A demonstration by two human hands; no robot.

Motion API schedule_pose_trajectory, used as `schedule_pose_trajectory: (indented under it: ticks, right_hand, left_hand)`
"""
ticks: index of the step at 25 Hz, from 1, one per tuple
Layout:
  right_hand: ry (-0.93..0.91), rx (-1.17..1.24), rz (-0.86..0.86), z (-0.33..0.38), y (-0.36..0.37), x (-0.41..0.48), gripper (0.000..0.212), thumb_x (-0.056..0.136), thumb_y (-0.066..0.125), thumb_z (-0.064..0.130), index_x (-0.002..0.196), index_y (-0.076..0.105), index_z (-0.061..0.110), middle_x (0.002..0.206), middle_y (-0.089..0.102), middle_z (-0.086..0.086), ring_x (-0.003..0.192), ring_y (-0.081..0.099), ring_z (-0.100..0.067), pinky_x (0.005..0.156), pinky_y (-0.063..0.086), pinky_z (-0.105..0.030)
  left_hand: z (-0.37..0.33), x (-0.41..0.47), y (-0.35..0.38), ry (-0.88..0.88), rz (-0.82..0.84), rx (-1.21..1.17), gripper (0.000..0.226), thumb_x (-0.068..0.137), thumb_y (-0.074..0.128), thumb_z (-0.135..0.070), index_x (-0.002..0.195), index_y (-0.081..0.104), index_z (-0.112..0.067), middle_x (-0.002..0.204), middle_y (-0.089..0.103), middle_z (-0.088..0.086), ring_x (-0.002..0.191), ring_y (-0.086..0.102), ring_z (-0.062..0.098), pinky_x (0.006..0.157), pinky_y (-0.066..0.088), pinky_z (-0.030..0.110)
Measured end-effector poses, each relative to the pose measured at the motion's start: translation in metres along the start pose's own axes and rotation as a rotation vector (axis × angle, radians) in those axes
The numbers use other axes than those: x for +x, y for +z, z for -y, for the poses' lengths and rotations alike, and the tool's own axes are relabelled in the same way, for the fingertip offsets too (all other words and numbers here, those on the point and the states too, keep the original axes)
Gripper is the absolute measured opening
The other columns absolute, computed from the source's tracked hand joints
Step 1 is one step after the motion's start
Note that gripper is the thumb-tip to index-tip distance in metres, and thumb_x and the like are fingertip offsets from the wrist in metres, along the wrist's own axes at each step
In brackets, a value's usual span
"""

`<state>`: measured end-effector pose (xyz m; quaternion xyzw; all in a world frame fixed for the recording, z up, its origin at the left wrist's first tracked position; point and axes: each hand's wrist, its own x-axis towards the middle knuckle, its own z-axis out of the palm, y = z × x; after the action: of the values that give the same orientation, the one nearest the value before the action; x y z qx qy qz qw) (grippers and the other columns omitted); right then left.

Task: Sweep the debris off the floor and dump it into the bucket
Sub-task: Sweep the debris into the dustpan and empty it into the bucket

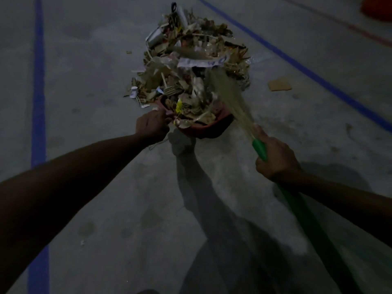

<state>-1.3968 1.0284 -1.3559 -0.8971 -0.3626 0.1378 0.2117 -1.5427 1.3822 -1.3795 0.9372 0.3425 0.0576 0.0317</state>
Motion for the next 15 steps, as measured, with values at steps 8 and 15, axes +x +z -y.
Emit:
schedule_pose_trajectory:
  ticks: [8,15]
  right_hand:
    - [0.274,-0.004,-0.163,-0.007,-0.055,0.034,0.105,0.079,0.071,0.019,0.163,0.008,0.031,0.124,0.061,-0.019,0.107,0.062,-0.038,0.081,0.047,-0.033]
    - [0.277,0.072,-0.107,0.041,-0.047,0.040,0.102,0.081,0.070,0.016,0.161,0.010,0.041,0.133,0.060,-0.014,0.108,0.063,-0.039,0.085,0.056,-0.041]
  left_hand:
    - [-0.053,-0.012,-0.005,0.086,-0.093,-0.102,0.034,0.090,0.059,-0.021,0.124,0.051,-0.021,0.106,0.064,0.011,0.089,0.059,0.032,0.060,0.033,0.033]
    - [-0.085,-0.008,-0.032,0.103,-0.202,-0.147,0.019,0.095,0.056,-0.021,0.115,0.056,-0.020,0.109,0.066,0.008,0.089,0.062,0.029,0.058,0.031,0.031]
